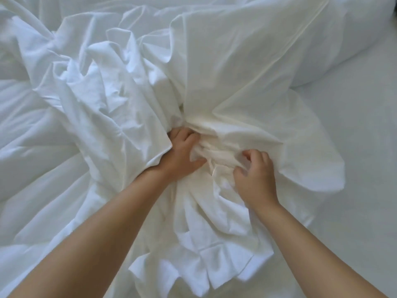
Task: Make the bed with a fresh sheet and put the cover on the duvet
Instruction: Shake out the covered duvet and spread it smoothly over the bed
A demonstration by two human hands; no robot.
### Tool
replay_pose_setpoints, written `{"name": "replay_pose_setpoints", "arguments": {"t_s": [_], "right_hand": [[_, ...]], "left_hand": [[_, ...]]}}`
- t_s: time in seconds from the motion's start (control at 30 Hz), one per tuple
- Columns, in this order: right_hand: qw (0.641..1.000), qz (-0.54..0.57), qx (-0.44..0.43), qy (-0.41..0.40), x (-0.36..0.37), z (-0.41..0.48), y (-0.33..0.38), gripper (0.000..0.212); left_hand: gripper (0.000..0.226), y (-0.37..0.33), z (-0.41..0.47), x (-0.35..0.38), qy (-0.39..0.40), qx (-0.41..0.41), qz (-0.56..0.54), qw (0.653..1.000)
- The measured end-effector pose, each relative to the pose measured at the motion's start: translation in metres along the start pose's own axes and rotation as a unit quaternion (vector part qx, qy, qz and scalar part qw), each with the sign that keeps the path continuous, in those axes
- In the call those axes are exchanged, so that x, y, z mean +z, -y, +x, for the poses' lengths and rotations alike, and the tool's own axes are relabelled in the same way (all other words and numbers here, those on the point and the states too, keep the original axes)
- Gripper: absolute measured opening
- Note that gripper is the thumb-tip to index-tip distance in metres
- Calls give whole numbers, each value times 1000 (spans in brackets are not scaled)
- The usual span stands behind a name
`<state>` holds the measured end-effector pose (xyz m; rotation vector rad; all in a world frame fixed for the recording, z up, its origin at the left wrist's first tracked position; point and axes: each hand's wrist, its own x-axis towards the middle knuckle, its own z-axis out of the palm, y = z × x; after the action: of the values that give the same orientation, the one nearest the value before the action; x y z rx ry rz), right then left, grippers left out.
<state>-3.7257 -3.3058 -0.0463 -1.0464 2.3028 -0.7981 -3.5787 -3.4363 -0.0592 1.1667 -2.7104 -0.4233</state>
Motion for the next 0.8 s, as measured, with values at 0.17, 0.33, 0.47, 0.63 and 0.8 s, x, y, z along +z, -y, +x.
{"name": "replay_pose_setpoints", "arguments": {"t_s": [0.17, 0.33, 0.47, 0.63, 0.8], "right_hand": [[989, -1, -150, 1, 12, -2, 49, 40], [960, -163, -69, 217, 37, 12, 72, 62], [989, -9, -97, 108, 45, 3, 101, 51], [975, 79, -112, 178, 70, -10, 151, 70], [973, 76, -81, 204, 79, 4, 164, 106]], "left_hand": [[84, 29, -23, -40, 61, -192, 101, 974], [52, 11, -29, -92, -59, -35, 62, 996], [99, 57, -46, -123, -229, -254, 37, 939], [120, 79, -26, -109, -162, -489, -555, 653], [19, 86, -5, -96, -133, -385, -673, 617]]}}
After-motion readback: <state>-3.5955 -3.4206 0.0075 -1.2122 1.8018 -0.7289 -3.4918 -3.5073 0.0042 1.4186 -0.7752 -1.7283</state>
